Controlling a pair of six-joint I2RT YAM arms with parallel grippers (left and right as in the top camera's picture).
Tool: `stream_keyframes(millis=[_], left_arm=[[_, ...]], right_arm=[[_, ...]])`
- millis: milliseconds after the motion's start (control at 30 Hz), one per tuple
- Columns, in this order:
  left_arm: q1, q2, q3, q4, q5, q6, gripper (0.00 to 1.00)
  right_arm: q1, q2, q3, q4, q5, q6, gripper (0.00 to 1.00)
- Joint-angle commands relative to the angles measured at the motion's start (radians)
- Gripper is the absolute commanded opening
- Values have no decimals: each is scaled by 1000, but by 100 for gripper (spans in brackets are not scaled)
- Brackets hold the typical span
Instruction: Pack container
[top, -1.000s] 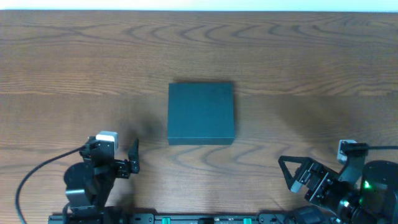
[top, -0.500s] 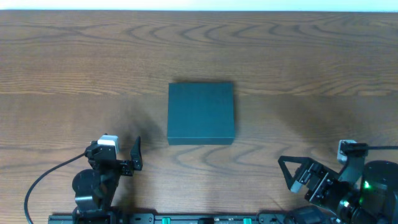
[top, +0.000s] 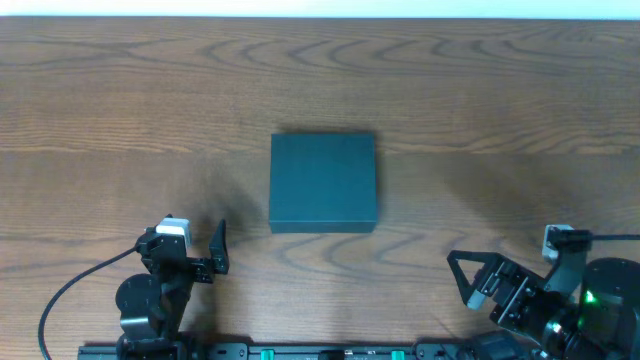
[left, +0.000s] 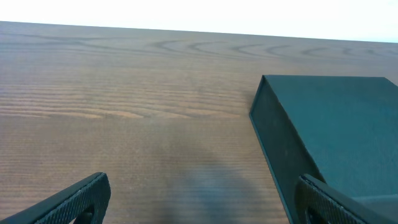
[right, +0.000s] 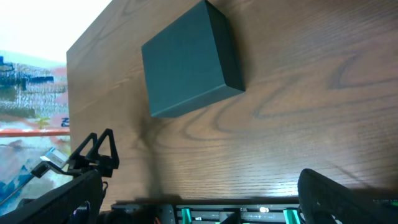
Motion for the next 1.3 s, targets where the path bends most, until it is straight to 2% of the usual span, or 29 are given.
stream_keyframes(millis=[0,200,367,467,567,633,700,867,1167,1267], left_arm=[[2,-8,-23,1,-15,-6,95],[2,-8,-23,1,-15,-6,95],[2,-8,-23,0,-15,-6,95],[2,-8,-23,1,-15,-6,95],[2,-8,-23,1,-15,-6,95],[2,-8,-23,1,-15,-6,95],[2,-8,-23,1,-15,-6,95],[2,-8,-23,1,-15,-6,95],[2,-8,-23,1,-15,-6,95],[2,-8,-23,0,-15,-6,95]], right_arm=[[3,0,5,-1,0,6,99],[3,0,5,0,0,6,99],[3,0,-5,4,333,-30,99],[8,-21,-60,87,476,-140,99],[8,-101,-212,328,427,-389,99],[8,-166,-349,491,377,-499,99],[7,-235,-496,591,379,-511,99],[6,-404,-799,707,381,-497,99],[1,-621,-1039,725,380,-494,99],[1,-634,-1080,715,370,-495,99]])
